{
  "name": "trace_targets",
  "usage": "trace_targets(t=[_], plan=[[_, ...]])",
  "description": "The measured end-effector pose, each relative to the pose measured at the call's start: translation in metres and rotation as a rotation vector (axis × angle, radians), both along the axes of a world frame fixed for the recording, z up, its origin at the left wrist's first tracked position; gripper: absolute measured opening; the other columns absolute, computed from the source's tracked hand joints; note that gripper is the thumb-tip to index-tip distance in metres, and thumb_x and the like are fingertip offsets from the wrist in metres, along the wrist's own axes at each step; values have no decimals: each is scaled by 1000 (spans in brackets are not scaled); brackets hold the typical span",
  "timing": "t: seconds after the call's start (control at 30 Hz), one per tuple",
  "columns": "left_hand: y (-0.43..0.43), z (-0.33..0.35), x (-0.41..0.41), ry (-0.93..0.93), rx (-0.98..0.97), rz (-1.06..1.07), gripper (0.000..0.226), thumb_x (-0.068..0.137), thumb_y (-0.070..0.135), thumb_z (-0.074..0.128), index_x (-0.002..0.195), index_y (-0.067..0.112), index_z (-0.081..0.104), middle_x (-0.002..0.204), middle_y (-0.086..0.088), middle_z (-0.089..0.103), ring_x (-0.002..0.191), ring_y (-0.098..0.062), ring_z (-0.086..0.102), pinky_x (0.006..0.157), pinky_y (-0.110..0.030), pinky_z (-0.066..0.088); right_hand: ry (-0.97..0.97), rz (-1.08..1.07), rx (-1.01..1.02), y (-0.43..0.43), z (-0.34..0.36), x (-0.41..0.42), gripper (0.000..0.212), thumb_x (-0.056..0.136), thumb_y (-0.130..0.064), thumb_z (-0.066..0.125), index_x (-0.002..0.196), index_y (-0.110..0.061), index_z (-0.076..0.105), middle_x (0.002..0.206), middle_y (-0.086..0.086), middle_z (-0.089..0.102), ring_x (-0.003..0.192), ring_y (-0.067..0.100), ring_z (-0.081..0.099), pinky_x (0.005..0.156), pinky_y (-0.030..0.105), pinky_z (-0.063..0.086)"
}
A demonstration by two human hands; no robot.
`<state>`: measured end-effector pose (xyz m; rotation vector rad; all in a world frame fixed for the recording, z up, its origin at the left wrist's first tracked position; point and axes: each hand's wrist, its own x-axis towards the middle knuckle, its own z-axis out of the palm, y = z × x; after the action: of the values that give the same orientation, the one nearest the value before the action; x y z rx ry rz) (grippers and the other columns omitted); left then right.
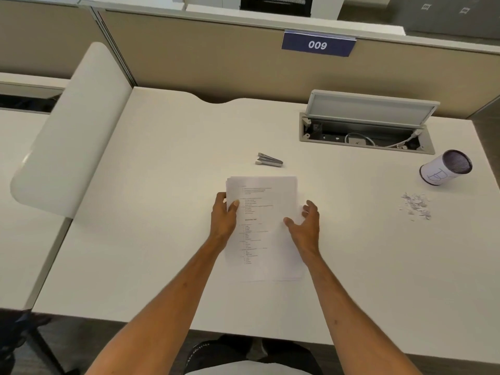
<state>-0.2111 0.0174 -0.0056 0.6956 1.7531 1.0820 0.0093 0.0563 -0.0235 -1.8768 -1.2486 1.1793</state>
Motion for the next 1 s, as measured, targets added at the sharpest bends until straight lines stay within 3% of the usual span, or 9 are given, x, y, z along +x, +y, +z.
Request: trace_targets(t=[0.1, 0.27, 0.47, 0.6, 0.7, 0.83, 1.0], plan=[[6, 14, 3, -53, 102, -8, 23, 113, 24, 59, 133, 13, 56, 128, -9, 77, 108, -27, 80, 87, -44, 69, 267, -8, -106, 14, 12, 10, 77, 87, -12, 83, 152, -23, 43, 136, 0, 65, 120, 20, 65, 102, 39, 54], [15, 34, 11, -101, 204, 23, 29, 109, 27, 67, 132, 9, 64, 126, -9, 79, 108, -29, 81, 86, -46, 70, 458, 11, -134, 34, 32, 21, 32, 90, -5, 76, 122, -11, 73, 117, 8, 80, 101, 30, 77, 77, 35, 62], [24, 49, 23, -80, 239, 34, 38, 103, 32, 74, 135, 14, 68, 126, -7, 80, 108, -35, 81, 89, -56, 69, 458, 41, -35, 48, 49, 20, 28, 95, -12, 74, 123, -14, 71, 118, 4, 79, 109, 32, 75, 96, 49, 61], [29, 62, 30, -54, 305, 44, 34, 105, 27, 72, 136, 14, 68, 127, -8, 79, 112, -35, 79, 94, -61, 66, 462, 53, 64, 48, 71, 18, 26, 99, -9, 66, 125, -14, 66, 119, 3, 77, 105, 24, 73, 86, 37, 61], [33, 79, 38, -21, 375, 81, 35, 104, 23, 76, 136, 12, 69, 128, -6, 80, 117, -30, 78, 101, -55, 65, 455, 41, 193, 46, 89, 17, 24, 101, -6, 62, 125, -10, 62, 119, 6, 74, 99, 15, 71, 80, 28, 59], [37, 99, 49, 50, 486, 127, 39, 101, 21, 80, 138, 11, 68, 127, -4, 79, 116, -23, 75, 98, -39, 66, 473, 2, 351, 44, 107, 19, 33, 102, -4, 62, 129, -22, 63, 124, 3, 73, 112, 24, 70, 93, 34, 63], [34, 87, 57, 102, 483, 89, 50, 101, 24, 81, 146, 12, 64, 132, -6, 77, 122, -24, 73, 102, -41, 65, 476, -77, 346, 36, 96, 24, 36, 100, -3, 65, 135, -11, 64, 121, 4, 74, 111, 21, 70, 90, 32, 62]])
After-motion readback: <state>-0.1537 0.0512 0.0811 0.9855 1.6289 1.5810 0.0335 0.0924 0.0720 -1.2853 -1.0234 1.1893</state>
